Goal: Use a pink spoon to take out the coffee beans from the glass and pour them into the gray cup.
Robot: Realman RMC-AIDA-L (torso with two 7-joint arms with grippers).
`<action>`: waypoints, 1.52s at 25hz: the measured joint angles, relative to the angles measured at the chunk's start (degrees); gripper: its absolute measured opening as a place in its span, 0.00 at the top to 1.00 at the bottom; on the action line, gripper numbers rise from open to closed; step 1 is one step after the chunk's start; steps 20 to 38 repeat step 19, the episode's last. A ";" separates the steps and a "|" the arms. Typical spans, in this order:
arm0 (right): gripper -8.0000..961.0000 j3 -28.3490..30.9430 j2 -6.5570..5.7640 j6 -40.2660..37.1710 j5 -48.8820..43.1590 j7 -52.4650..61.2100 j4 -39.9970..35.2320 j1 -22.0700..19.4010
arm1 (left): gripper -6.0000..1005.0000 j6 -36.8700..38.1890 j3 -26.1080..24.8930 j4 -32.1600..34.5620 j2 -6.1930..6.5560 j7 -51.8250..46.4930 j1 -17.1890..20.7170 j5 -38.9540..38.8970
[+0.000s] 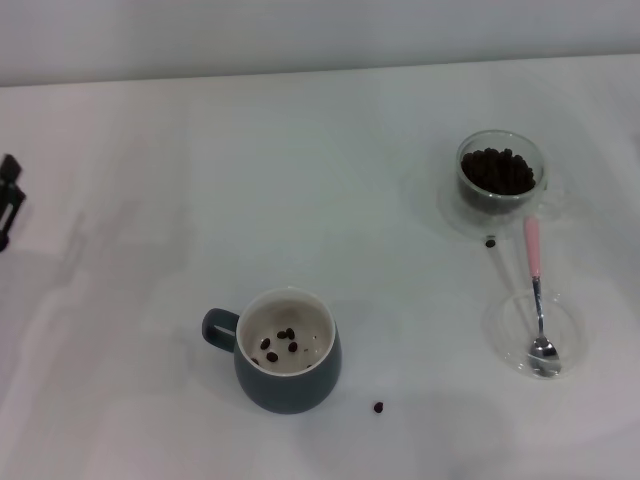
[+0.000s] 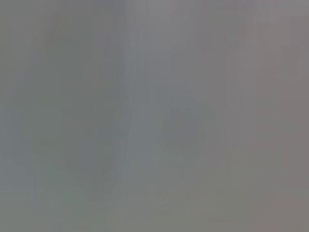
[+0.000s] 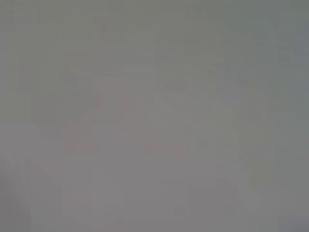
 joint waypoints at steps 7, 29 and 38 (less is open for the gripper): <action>0.64 2.80 1.71 -4.09 4.34 -17.69 0.00 1.90 | 0.35 1.18 0.00 -0.13 -0.19 0.03 -0.40 -5.29; 0.63 2.96 3.20 -4.13 10.40 -33.76 0.08 2.70 | 0.34 4.20 0.00 -0.69 -0.35 0.03 -0.73 -8.08; 0.63 2.96 3.20 -4.13 10.40 -33.76 0.08 2.70 | 0.34 4.20 0.00 -0.69 -0.35 0.03 -0.73 -8.08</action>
